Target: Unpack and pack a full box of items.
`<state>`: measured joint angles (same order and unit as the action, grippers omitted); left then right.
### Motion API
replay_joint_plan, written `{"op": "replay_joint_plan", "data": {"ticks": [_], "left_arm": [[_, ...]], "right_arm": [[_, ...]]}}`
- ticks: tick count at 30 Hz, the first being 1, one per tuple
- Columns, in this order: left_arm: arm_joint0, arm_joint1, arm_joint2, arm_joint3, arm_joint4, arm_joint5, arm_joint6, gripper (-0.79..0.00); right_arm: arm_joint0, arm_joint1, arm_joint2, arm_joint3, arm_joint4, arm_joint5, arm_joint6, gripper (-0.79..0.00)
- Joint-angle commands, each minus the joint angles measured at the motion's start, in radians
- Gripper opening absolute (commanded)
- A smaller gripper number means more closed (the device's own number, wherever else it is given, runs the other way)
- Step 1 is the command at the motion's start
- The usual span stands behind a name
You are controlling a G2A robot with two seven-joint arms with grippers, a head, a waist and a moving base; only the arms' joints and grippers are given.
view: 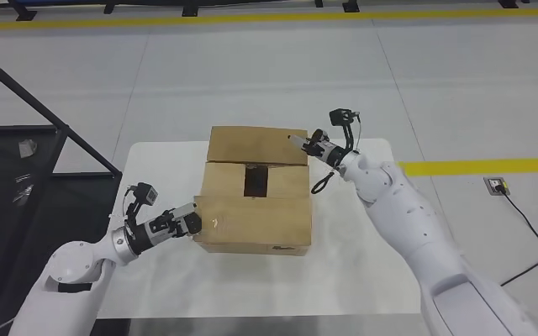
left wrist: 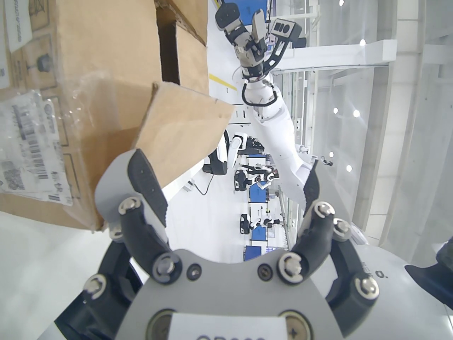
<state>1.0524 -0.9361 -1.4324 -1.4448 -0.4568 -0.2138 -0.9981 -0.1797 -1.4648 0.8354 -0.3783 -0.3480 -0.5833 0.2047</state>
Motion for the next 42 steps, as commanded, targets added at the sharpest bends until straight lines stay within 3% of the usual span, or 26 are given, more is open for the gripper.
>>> {"op": "replay_joint_plan", "data": {"ticks": [1, 5, 20, 29, 38, 42], "left_arm": [[-0.010, -0.002, 0.014, 0.005, 0.017, 0.003, 0.010, 0.000], [-0.025, -0.006, 0.035, 0.007, 0.037, 0.005, 0.024, 0.000], [-0.025, -0.006, 0.035, 0.007, 0.037, 0.005, 0.024, 0.000], [-0.062, -0.012, 0.060, 0.014, 0.045, 0.009, 0.033, 0.000], [-0.072, -0.015, 0.069, 0.021, 0.042, 0.005, 0.029, 0.000], [-0.068, -0.015, 0.065, 0.024, 0.038, -0.002, 0.027, 0.000]], "right_arm": [[0.010, -0.012, 0.002, 0.042, 0.028, -0.003, 0.027, 0.000], [0.022, -0.033, 0.016, 0.102, 0.104, -0.036, 0.109, 0.000], [0.022, -0.033, 0.016, 0.102, 0.104, -0.036, 0.109, 0.000], [0.022, -0.033, 0.016, 0.102, 0.104, -0.036, 0.109, 0.000], [-0.035, -0.032, 0.024, -0.018, 0.089, 0.102, 0.108, 0.000], [-0.043, -0.032, 0.042, -0.033, 0.111, 0.107, 0.109, 0.000]]}}
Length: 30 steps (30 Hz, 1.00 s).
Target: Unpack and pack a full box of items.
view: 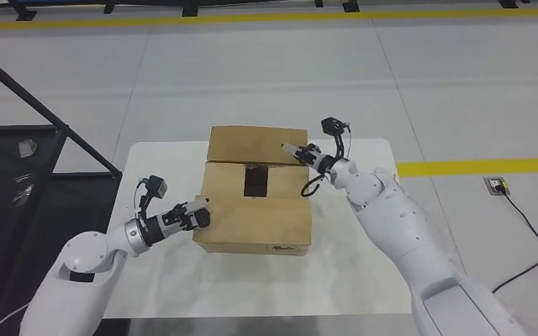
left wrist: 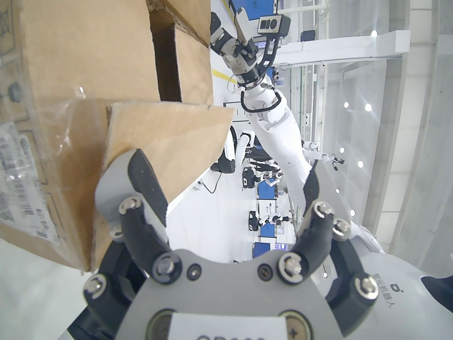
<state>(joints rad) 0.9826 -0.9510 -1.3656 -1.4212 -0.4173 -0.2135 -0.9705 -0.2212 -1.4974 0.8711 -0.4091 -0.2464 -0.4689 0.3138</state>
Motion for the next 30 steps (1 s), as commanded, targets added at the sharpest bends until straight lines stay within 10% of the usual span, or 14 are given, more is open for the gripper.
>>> {"op": "replay_joint_plan", "data": {"ticks": [1, 19, 30], "left_arm": [[0.003, 0.000, -0.003, 0.000, 0.000, -0.002, -0.001, 0.000], [0.002, -0.005, 0.029, -0.019, 0.085, 0.029, 0.069, 0.000], [-0.006, -0.010, 0.041, -0.025, 0.108, 0.035, 0.095, 0.000]], "right_arm": [[-0.001, 0.002, 0.013, -0.001, 0.019, -0.017, 0.007, 0.000], [-0.053, 0.094, 0.224, -0.043, 0.429, -0.399, 0.567, 0.000], [-0.145, 0.161, 0.257, -0.238, 0.477, -0.157, 0.816, 0.000]]}}
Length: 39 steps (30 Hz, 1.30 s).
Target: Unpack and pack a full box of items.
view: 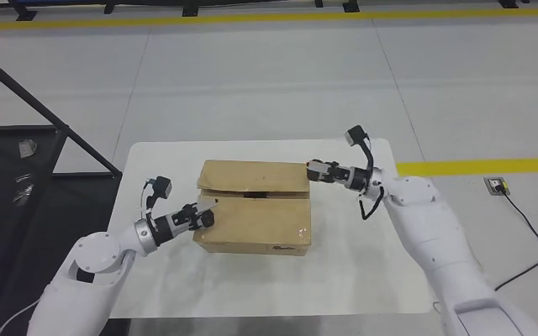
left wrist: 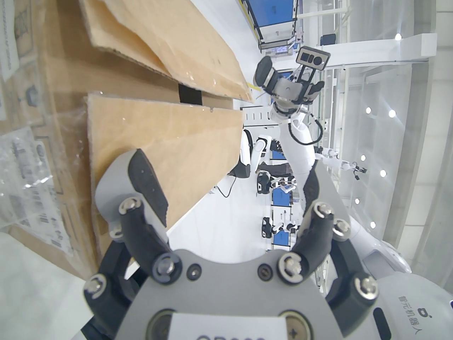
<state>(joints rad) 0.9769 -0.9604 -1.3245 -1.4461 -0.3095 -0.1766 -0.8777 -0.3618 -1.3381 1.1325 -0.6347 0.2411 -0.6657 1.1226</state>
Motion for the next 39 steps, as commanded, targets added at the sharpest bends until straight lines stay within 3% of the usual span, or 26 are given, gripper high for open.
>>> {"op": "replay_joint_plan", "data": {"ticks": [1, 6, 11, 21, 25, 34, 39], "left_arm": [[0.000, -0.001, 0.000, -0.001, 0.000, -0.004, 0.007, 0.000], [0.007, -0.002, -0.009, -0.005, -0.001, -0.019, 0.040, 0.000], [0.045, 0.000, -0.063, -0.039, 0.007, -0.023, 0.166, 0.000], [0.116, 0.006, -0.121, -0.125, 0.039, -0.035, 0.214, 0.000], [0.157, 0.006, -0.163, -0.149, 0.046, -0.066, 0.294, 0.000], [0.315, -0.004, -0.296, -0.208, -0.061, -0.160, 0.549, 0.000], [0.339, -0.007, -0.309, -0.222, -0.083, -0.166, 0.570, 0.000]], "right_arm": [[-0.010, 0.002, -0.010, -0.028, -0.015, 0.075, 0.016, 0.000], [-0.048, 0.007, -0.025, -0.109, -0.041, 0.154, 0.011, 0.000], [-0.091, 0.015, -0.005, -0.174, 0.012, 0.177, 0.020, 0.000], [-0.146, 0.018, 0.014, -0.279, 0.147, 0.243, 0.028, 0.000], [-0.158, 0.020, -0.004, -0.307, 0.106, 0.278, 0.020, 0.000], [-0.160, 0.017, -0.037, -0.260, 0.055, 0.313, -0.033, 0.000], [-0.149, 0.015, -0.045, -0.229, 0.058, 0.314, -0.027, 0.000]]}}
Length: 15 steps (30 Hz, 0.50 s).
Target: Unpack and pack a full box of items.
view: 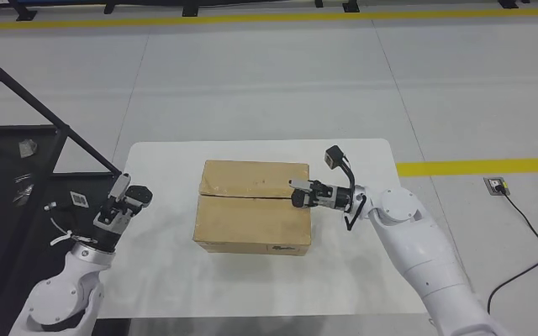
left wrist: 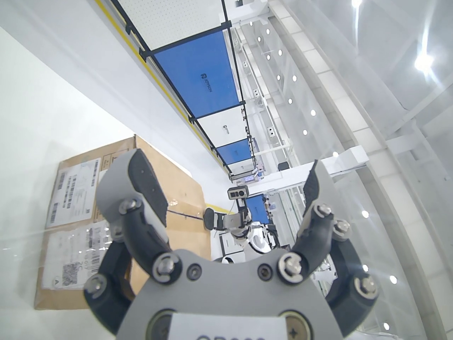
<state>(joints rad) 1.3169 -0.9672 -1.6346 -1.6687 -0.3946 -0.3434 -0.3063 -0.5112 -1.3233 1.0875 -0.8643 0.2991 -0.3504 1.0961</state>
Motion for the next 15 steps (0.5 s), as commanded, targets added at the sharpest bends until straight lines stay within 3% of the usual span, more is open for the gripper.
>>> {"op": "replay_joint_plan", "data": {"ticks": [1, 11, 15], "left_arm": [[-0.001, 0.000, 0.001, 0.001, 0.002, 0.001, -0.002, 0.000], [-0.001, 0.000, 0.001, 0.001, 0.002, 0.001, -0.002, 0.000], [0.013, -0.006, 0.023, 0.014, -0.035, 0.040, -0.003, 0.000]], "right_arm": [[0.000, 0.000, 0.000, 0.001, 0.000, -0.001, -0.001, 0.000], [0.000, 0.000, 0.000, 0.001, 0.000, -0.001, -0.001, 0.000], [0.000, 0.000, 0.000, 0.001, 0.000, -0.001, -0.001, 0.000]]}}
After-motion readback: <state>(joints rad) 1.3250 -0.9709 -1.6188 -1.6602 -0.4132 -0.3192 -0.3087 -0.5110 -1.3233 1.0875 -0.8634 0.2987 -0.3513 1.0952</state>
